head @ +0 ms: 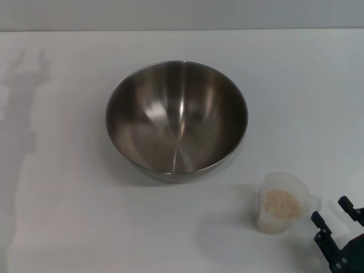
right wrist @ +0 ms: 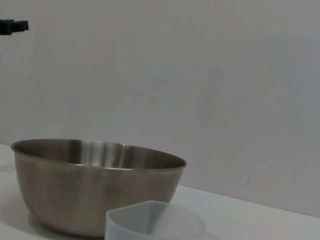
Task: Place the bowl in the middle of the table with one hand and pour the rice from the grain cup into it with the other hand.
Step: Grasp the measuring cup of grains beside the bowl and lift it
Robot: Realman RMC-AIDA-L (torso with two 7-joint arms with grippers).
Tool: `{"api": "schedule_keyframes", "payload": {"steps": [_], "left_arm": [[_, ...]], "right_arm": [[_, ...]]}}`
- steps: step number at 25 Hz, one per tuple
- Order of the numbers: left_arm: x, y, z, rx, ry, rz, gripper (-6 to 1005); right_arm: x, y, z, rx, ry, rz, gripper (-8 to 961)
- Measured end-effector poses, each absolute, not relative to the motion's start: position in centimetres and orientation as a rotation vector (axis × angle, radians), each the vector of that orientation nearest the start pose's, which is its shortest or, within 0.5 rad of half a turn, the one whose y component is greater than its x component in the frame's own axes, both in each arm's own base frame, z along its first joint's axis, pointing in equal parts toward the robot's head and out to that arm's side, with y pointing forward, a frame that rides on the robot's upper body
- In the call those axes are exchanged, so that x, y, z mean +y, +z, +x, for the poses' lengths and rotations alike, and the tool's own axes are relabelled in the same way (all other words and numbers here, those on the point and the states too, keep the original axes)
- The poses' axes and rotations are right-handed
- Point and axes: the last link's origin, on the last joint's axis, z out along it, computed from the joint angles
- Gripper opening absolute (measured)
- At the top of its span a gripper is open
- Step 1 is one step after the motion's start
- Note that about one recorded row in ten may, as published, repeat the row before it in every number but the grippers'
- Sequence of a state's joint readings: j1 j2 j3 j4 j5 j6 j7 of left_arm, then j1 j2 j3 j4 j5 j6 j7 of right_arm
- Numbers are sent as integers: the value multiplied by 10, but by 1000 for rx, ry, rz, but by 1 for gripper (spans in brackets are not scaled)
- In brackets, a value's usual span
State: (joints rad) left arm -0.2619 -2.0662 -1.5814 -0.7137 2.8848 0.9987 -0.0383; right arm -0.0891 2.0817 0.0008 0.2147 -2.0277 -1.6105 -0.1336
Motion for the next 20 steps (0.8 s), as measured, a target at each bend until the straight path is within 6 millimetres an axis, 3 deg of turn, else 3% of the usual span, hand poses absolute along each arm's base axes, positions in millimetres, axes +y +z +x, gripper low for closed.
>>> {"api": "schedule_keyframes", "payload": {"steps": [20], "left_arm": [[358,84,-284,-283,-810,-1314,428]], "right_arm": [[106,-64,348,374,594,-1865,521]]}}
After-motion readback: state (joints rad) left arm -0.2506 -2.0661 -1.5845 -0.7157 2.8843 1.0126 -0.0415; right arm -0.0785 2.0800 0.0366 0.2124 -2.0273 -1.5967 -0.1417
